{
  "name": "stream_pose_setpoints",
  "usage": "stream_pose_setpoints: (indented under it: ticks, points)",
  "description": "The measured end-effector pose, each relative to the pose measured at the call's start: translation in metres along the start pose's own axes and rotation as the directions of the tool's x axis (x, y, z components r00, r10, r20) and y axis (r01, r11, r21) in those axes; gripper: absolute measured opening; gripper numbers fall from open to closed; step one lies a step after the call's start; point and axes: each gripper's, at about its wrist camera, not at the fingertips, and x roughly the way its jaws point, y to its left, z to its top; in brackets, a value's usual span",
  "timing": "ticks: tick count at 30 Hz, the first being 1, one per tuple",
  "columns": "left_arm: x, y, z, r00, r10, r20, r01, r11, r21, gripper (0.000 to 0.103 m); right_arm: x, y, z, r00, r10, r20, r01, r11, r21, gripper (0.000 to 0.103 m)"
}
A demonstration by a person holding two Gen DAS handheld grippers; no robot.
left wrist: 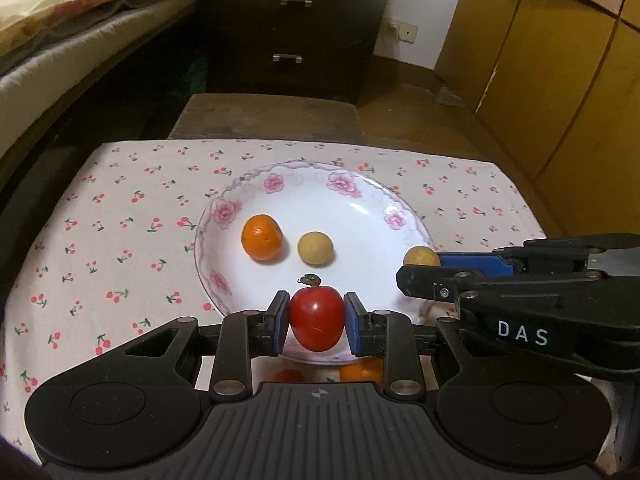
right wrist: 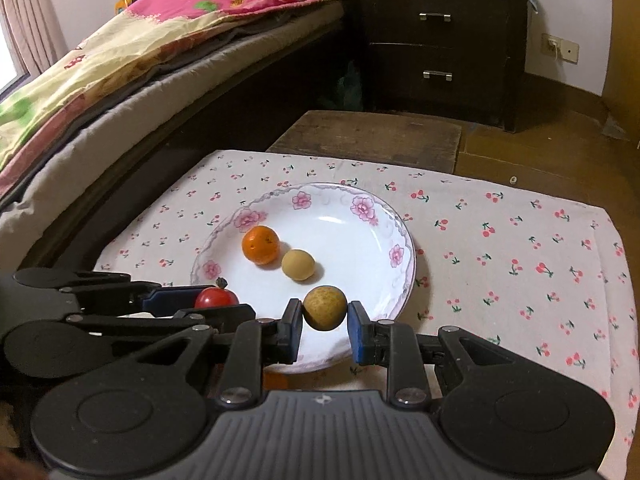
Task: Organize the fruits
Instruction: 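Carry the tomato and brown fruit over the plate and open both tools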
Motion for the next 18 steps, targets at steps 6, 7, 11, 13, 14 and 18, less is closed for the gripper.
stream_pose_setpoints:
  ticks: [6,7,11,13,14,18]
  points:
    - [0.011,0.003,0.001,1.000,0.022,-0.013,-0.022,1.000,0.001,0.035,0.016,-0.005,0.002,1.000,0.014,-0.020,-0.014,1.000,0.001,0.026]
    - [0.013,0.004,0.000,1.000,0.024,-0.016,-0.024,1.000,0.000,0.035,0.018,-0.005,0.002,1.000,0.017,-0.022,-0.017,1.000,0.003,0.026]
    - [0.017,0.005,-0.001,0.999,0.033,-0.026,-0.033,0.999,-0.004,0.036,0.024,-0.007,0.000,0.999,0.026,-0.031,-0.026,1.000,0.011,0.026]
    - [0.017,0.006,-0.001,0.999,0.034,-0.026,-0.035,0.999,-0.006,0.036,0.025,-0.008,0.000,0.999,0.028,-0.031,-0.027,1.000,0.012,0.027]
    - [0.017,0.006,-0.001,0.999,0.034,-0.026,-0.034,0.999,-0.008,0.036,0.025,-0.008,0.000,0.999,0.029,-0.031,-0.028,1.000,0.013,0.027]
    - [0.016,0.006,-0.001,0.999,0.034,-0.025,-0.035,0.999,-0.014,0.036,0.024,-0.006,0.000,0.999,0.024,-0.026,-0.024,1.000,0.011,0.027]
